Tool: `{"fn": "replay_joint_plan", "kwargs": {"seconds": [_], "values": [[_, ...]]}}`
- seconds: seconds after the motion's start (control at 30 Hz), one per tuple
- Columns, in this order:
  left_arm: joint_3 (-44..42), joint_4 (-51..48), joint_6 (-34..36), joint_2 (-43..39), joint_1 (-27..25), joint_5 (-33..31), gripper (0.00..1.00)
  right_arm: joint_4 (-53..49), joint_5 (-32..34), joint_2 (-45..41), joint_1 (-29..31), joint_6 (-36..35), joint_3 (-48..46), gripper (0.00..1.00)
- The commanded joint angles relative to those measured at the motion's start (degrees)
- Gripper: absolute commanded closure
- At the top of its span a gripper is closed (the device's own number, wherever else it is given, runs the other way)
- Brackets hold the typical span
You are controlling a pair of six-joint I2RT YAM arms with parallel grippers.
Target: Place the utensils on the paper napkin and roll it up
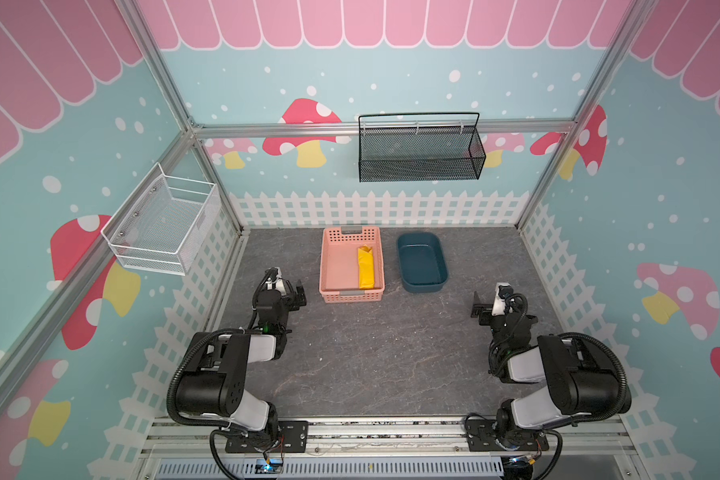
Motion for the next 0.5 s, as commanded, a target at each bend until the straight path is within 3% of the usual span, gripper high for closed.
{"fn": "replay_joint_plan", "kwargs": {"seconds": [0.0,0.07,0.47], "values": [[0.0,2.2,1.9,0.8,-0.8,-1.2,0.0,2.3,-1.9,0.8,0.1,-2.3,1.7,0.04],[0.0,2.2,1.9,0.7,-0.7,-1.3,0.0,1.4,-1.5,0.5,0.2,-2.4,1.9,0.01],[-1.4,4.7,2.5,0.5,-1.9,-3.5,0.0,2.5,-1.6,0.3,0.3,-2.5,1.3,0.0]]}}
